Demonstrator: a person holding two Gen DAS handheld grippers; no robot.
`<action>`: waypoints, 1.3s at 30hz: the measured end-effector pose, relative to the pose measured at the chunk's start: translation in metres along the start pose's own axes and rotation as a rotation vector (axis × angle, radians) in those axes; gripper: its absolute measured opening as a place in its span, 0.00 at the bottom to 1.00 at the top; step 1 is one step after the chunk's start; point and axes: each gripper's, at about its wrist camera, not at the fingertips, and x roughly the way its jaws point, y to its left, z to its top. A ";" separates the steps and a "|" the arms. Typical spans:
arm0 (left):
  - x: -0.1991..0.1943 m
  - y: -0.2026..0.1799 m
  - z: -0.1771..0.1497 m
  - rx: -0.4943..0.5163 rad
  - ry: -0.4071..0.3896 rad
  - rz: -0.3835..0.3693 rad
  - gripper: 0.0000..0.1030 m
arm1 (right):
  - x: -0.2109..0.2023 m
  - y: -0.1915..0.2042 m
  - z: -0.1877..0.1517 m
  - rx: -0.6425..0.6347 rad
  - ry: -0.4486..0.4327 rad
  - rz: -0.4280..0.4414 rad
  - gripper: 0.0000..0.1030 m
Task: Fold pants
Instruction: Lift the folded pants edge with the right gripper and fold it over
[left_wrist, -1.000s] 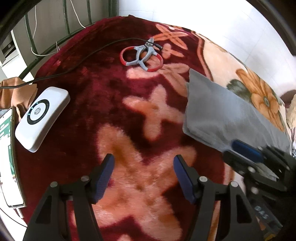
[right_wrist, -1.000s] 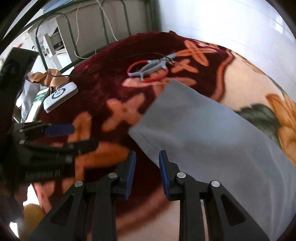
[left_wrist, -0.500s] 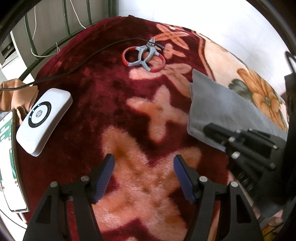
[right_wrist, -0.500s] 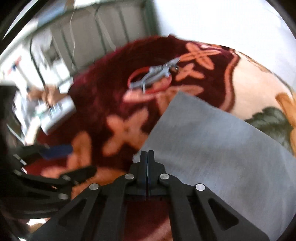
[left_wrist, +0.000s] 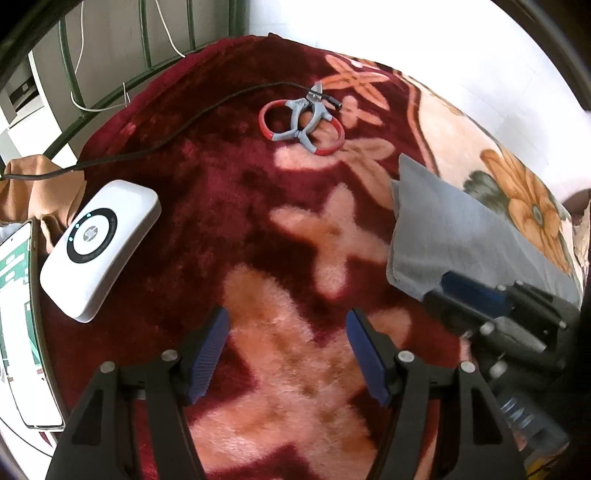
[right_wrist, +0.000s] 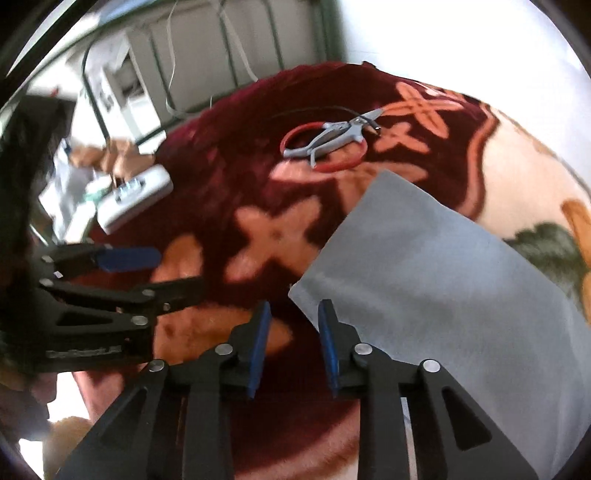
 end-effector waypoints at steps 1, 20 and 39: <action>0.001 0.001 -0.001 -0.001 0.001 -0.005 0.67 | 0.002 0.002 0.000 -0.016 0.001 -0.022 0.26; 0.001 0.000 -0.004 -0.002 -0.011 -0.018 0.68 | -0.037 -0.069 -0.003 0.387 -0.194 0.152 0.04; 0.009 -0.032 0.045 -0.005 -0.036 -0.137 0.68 | -0.019 -0.104 -0.016 0.529 -0.090 0.245 0.05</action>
